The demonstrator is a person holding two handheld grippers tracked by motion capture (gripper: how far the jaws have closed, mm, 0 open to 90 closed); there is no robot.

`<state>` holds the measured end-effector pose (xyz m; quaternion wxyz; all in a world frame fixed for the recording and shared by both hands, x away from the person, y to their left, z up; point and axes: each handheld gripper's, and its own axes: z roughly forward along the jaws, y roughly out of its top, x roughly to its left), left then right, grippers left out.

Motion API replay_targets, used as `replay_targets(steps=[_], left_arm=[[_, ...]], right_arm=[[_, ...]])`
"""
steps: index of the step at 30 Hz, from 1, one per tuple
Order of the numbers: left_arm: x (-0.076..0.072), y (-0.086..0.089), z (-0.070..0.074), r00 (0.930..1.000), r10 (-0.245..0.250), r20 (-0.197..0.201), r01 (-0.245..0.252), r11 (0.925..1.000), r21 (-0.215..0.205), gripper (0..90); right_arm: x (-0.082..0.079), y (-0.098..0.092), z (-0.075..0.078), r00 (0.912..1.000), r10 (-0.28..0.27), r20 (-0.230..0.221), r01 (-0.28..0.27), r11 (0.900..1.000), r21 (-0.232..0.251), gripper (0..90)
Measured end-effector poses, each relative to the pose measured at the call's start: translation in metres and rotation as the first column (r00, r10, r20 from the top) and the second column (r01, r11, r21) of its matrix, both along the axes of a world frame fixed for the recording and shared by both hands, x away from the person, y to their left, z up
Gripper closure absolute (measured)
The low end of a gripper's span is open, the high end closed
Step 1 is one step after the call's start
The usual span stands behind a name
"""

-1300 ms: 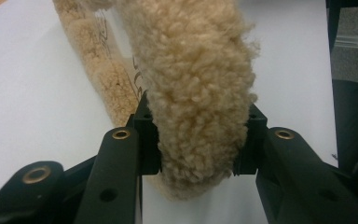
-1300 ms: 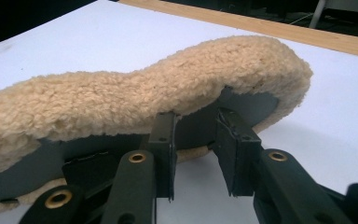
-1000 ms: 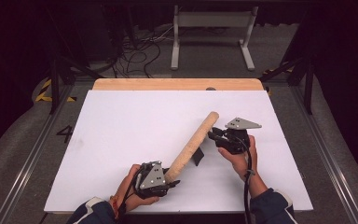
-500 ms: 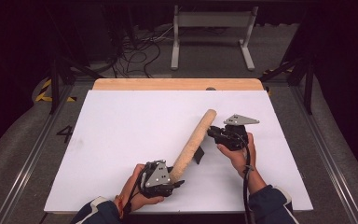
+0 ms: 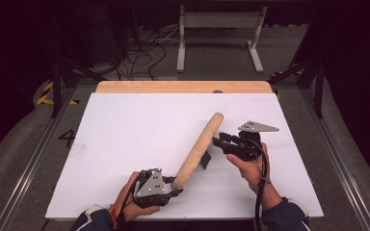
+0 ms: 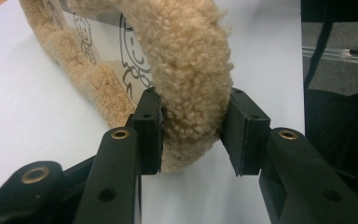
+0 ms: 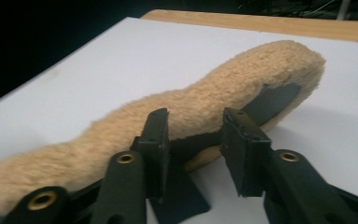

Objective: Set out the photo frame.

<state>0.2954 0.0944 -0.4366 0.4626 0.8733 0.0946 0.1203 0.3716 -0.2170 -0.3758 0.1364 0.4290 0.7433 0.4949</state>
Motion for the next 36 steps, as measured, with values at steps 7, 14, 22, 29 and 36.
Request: replay_targets(steps=[7, 14, 22, 29, 36], left_arm=[[-0.002, -0.006, 0.0, 0.9998, -0.018, 0.01, 0.018, 0.9998, 0.009, 63.9], [-0.003, -0.016, -0.001, 0.9992, -0.036, 0.015, 0.036, 0.9993, 0.008, 64.0], [-0.004, -0.023, -0.002, 0.9992, -0.038, 0.012, 0.038, 0.9993, 0.005, 63.7], [-0.003, -0.032, -0.003, 0.9994, -0.033, 0.005, 0.033, 0.9994, -0.005, 61.2], [-0.002, -0.042, -0.004, 0.9995, -0.03, 0.006, 0.03, 0.9994, -0.017, 57.0]], right_arm=[[-0.001, 0.013, 0.005, 0.991, 0.005, -0.134, 0.006, 0.997, 0.081, 42.3], [0.008, 0.032, 0.002, 0.9777, -0.007, -0.21, 0.021, 0.998, 0.066, 33.2], [0.019, 0.043, -0.002, 0.9612, -0.066, -0.268, 0.075, 0.997, 0.025, 28.6], [0.028, 0.053, -0.006, 0.9354, -0.047, -0.35, 0.04, 0.999, -0.028, 30.3], [0.034, 0.054, -0.001, 0.9327, -0.035, -0.359, 0.016, 0.998, -0.056, 36.6]])
